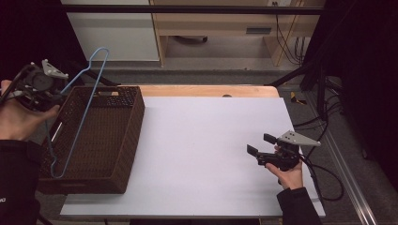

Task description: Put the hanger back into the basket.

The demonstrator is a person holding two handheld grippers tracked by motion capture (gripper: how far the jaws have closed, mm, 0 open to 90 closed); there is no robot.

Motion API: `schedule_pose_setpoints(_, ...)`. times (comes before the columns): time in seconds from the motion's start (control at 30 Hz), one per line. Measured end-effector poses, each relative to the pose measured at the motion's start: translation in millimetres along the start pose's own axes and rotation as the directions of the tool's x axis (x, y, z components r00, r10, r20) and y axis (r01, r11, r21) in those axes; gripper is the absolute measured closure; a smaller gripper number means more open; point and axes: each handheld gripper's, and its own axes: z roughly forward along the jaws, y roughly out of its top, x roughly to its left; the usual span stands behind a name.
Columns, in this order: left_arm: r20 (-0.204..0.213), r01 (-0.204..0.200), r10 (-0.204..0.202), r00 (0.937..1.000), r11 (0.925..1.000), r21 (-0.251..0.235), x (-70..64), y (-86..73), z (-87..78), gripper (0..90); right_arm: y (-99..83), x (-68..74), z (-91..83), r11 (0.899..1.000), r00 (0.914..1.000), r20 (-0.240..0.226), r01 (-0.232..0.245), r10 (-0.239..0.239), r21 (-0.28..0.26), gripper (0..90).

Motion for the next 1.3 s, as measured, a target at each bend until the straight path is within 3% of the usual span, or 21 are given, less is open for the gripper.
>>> schedule_pose_setpoints(0.23, 0.018, -0.043, 0.041, 0.9990, 0.9946, 0.094, -6.7, -13.8, 38.1, 87.3, -1.1, -1.4, 0.8, 1.000, 1.0000, 0.001, 0.004, -0.004, 0.006, 13.9)
schedule_pose_setpoints(0.53, 0.049, -0.098, 0.090, 0.9947, 0.9745, 0.202, -25.7, -21.2, 92.1, 87.2, -1.6, -1.2, 2.0, 1.000, 1.0000, 0.003, -0.001, 0.001, 0.006, 13.8)
schedule_pose_setpoints(0.63, 0.051, -0.110, 0.102, 0.9935, 0.9731, 0.203, -32.3, -20.0, 105.9, 87.2, -1.7, -1.1, 1.9, 1.000, 1.0000, 0.005, 0.001, -0.001, 0.004, 13.8)
schedule_pose_setpoints(0.73, 0.056, -0.163, 0.155, 0.9864, 0.9597, 0.229, -42.5, -13.0, 118.2, 87.0, -1.8, -1.1, 2.5, 1.000, 1.0000, 0.005, 0.001, -0.001, 0.006, 13.8)
schedule_pose_setpoints(0.8, 0.060, -0.189, 0.180, 0.9819, 0.9548, 0.230, -50.0, -9.0, 130.9, 86.9, -1.9, -0.9, 3.0, 1.000, 1.0000, 0.005, 0.000, 0.000, 0.009, 13.8)
schedule_pose_setpoints(0.87, 0.048, -0.202, 0.196, 0.9794, 0.9492, 0.241, -55.4, -7.3, 142.5, 86.6, -2.0, -1.1, 2.7, 1.000, 1.0000, 0.004, 0.005, -0.005, 0.010, 13.8)
schedule_pose_setpoints(1.0, 0.051, -0.199, 0.192, 0.9800, 0.9455, 0.258, -61.5, -5.7, 160.6, 85.1, -1.6, -1.1, 2.1, 1.000, 1.0000, 0.003, 0.001, -0.001, 0.007, 13.8)
schedule_pose_setpoints(1.07, 0.054, -0.192, 0.184, 0.9815, 0.9470, 0.258, -63.6, -5.4, 162.6, 79.3, -1.8, -1.1, 2.3, 1.000, 1.0000, 0.001, 0.004, -0.004, 0.008, 13.8)
schedule_pose_setpoints(1.17, 0.061, -0.168, 0.158, 0.9855, 0.9608, 0.220, -60.7, -6.2, 152.0, 68.6, -2.1, -0.9, 3.0, 1.000, 1.0000, 0.001, 0.005, -0.005, 0.011, 13.7)
schedule_pose_setpoints(1.27, 0.081, -0.094, 0.087, 0.9929, 0.9909, 0.096, -51.9, -10.9, 128.7, 61.5, -2.4, -0.3, 3.6, 1.000, 1.0000, 0.001, 0.002, -0.002, 0.016, 13.6)
schedule_pose_setpoints(1.3, 0.089, -0.074, 0.068, 0.9937, 0.9950, 0.066, -49.3, -12.4, 122.7, 59.1, -2.2, -0.1, 3.7, 1.000, 1.0000, 0.000, -0.002, 0.002, 0.015, 13.5)
